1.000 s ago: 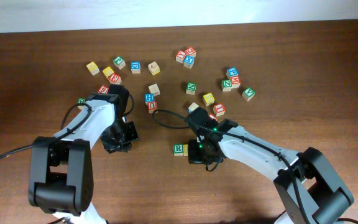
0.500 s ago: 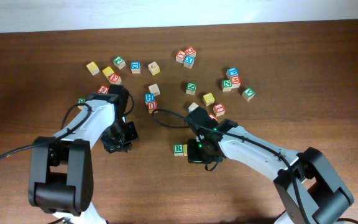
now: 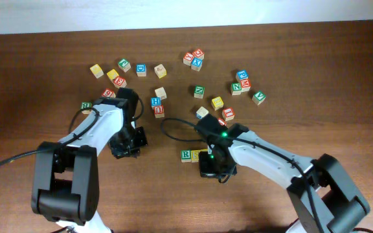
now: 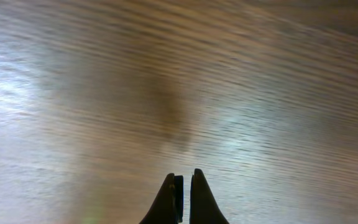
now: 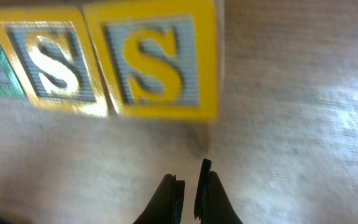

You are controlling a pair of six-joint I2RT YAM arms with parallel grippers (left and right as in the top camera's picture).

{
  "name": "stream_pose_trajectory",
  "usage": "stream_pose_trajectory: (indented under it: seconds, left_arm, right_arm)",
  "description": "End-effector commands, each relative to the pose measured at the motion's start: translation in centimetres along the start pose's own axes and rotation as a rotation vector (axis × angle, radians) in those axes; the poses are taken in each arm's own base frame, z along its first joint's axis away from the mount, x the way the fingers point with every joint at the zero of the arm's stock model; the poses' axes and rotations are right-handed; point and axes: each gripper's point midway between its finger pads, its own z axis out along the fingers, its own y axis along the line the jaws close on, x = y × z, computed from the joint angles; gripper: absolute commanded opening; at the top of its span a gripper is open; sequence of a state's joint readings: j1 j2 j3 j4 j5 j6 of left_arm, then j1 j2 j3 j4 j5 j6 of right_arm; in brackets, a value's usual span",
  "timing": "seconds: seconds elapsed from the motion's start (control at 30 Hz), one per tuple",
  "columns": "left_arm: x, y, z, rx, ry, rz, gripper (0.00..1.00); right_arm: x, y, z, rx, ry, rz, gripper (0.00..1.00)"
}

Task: Spell out RSS

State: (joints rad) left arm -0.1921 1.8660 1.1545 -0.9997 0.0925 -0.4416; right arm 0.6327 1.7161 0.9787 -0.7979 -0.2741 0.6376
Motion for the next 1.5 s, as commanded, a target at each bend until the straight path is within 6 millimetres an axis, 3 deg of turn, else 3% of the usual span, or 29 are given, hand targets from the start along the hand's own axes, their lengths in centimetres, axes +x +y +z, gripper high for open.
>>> stream_pose_trajectory:
  seconds: [0.0,0.2,0.43,0.67,0.8,0.9,1.13,1.47]
  left_arm:
    - [0.4,-2.2,-0.2,0.054,-0.021,0.067,0.00]
    - [0.2,-4.9,-0.1,0.081,-0.075,0.138,0.00]
    - [-0.3,-9.1,-0.4,0.188,-0.143,0.224,0.00]
    - [-1.3,-12.8,-1.4,0.328,-0.211,0.252,0.00]
    - [-0.6,-13.9,-1.5,0.369,-0.192,0.276,0.00]
    - [1.1,-15.5,-1.6,0.423,-0.152,0.354,0.00]
    - [2.7,-16.7,-1.3,0.417,-0.139,0.400,0.00]
    - [3.2,-16.2,-1.0,0.399,-0.111,0.393,0.00]
  right_arm:
    - [-2.2,-0.4,-3.4,-0.048,-0.081,-0.007,0.04]
    - [-4.0,-4.6,-5.1,-0.049,-0.100,0.068,0.04]
    - [-6.3,-4.6,-5.5,-0.082,-0.179,0.071,0.04]
    - [-6.2,-5.2,-3.4,-0.061,-0.130,0.096,0.04]
    - [-6.6,-5.6,-1.7,-0.058,-0.118,0.128,0.04]
    - [-7.0,-5.6,-1.2,-0.063,-0.125,0.137,0.04]
    - [-7.1,-5.6,-1.2,-0.065,-0.129,0.143,0.04]
    - [-7.1,-5.6,-1.2,-0.064,-0.128,0.143,0.04]
